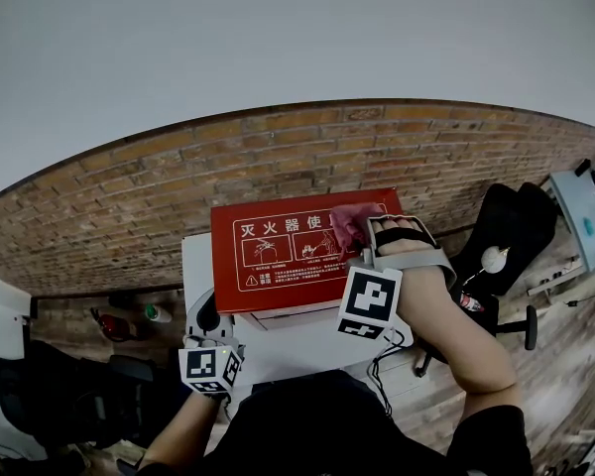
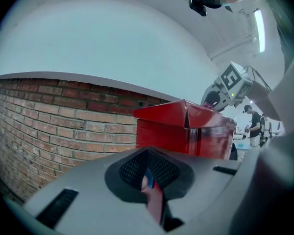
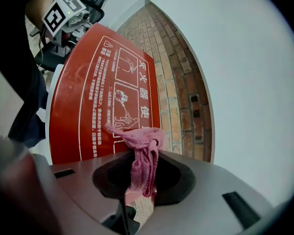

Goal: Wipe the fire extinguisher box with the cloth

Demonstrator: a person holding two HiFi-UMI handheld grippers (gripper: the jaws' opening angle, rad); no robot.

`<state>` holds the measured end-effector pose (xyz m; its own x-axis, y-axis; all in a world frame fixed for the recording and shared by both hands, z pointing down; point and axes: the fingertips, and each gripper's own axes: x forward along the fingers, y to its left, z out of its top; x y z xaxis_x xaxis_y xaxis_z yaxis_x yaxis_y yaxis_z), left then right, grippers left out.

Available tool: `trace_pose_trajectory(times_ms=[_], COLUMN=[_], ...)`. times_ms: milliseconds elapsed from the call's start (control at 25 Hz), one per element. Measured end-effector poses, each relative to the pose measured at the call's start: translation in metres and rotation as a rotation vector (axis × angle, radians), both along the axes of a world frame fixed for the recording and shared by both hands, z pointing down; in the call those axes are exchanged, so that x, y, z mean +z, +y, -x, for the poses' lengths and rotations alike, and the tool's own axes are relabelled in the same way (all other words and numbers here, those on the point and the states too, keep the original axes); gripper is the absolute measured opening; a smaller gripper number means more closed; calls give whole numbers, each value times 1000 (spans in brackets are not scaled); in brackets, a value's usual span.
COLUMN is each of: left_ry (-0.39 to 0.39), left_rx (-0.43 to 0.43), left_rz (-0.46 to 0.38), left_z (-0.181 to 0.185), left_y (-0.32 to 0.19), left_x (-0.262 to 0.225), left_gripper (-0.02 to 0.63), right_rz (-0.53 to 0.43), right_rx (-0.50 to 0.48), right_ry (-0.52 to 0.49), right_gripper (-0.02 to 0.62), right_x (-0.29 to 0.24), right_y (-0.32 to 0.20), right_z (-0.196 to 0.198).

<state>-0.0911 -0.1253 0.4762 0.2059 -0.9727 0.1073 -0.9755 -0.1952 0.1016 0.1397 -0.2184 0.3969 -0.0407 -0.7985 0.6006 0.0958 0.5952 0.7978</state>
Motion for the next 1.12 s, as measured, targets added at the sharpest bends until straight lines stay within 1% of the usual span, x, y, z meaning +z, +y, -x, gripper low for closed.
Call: trace_pose_trajectory(times_ms=[160, 360, 720, 840, 1120], left_ry=[-6, 10, -5, -5, 24], left_rx=[-22, -64, -116, -127, -129], left_rz=[-3, 11, -1, -11, -36], left_z=[0, 3, 4, 5, 5], left_y=[-3, -3, -1, -1, 3], left_x=[-3, 0, -1, -1, -2], left_gripper=[18, 18, 18, 18, 18], right_rz=[0, 2, 6, 6, 14], right_rx=[7, 7, -6, -12, -35], right_ry=[0, -3, -3, -1, -8], right_gripper=[99, 98, 98, 100, 99], right_x=[0, 1, 2, 2, 3], right_y=[-3, -5, -8, -9, -10], right_z=[-15, -30, -54, -61, -79])
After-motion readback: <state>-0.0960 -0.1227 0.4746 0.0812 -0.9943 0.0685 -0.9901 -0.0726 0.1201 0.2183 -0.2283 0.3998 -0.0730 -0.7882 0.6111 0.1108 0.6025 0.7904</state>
